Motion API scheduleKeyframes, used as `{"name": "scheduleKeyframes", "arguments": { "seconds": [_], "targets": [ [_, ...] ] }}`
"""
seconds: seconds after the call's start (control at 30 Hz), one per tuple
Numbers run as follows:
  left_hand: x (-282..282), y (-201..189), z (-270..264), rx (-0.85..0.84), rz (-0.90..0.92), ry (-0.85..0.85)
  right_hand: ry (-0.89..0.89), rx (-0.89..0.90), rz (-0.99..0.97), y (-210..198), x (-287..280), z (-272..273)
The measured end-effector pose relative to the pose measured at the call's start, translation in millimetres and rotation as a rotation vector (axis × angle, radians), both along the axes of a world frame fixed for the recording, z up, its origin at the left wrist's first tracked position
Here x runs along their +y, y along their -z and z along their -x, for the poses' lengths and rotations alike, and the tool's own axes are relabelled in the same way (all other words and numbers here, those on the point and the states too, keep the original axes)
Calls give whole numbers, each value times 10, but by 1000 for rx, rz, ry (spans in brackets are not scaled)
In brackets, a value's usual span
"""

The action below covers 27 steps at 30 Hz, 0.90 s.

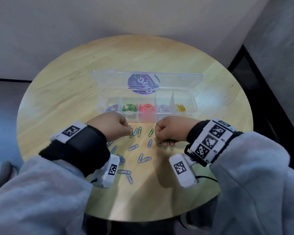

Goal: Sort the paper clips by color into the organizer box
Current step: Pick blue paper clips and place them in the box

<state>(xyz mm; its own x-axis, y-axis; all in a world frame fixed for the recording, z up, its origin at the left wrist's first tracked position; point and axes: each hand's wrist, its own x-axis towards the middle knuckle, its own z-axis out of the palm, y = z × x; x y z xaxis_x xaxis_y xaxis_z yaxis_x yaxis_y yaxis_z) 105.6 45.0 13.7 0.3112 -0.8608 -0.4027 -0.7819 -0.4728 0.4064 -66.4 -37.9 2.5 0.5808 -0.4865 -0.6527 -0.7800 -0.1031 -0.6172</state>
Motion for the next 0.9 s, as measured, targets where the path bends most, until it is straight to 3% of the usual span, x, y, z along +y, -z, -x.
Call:
{"name": "scheduleKeyframes", "arguments": {
  "seconds": [0.13,0.3,0.5,0.6,0.7,0.77,0.9],
  "targets": [
    [8,40,68,-101,-78,45,207,-151,-226,67,4,-35],
    [0,107,142,-206,-115,172,255,-173,-345,77,-14,-37],
    [6,134,108,-223,-122,153,353,-200,-390,65,-17,-59],
    [7,154,108,-251,-111,131,296,-166,-275,59,7,-92],
    [3,161,101,-286,-137,123,-5,-37,144,29,31,-99],
    [-1,174,97,-287,-165,127,-138,8,291,1,48,-101],
    [-6,196,99,-259,-184,126,-32,11,191,48,38,-87]
  ]
}}
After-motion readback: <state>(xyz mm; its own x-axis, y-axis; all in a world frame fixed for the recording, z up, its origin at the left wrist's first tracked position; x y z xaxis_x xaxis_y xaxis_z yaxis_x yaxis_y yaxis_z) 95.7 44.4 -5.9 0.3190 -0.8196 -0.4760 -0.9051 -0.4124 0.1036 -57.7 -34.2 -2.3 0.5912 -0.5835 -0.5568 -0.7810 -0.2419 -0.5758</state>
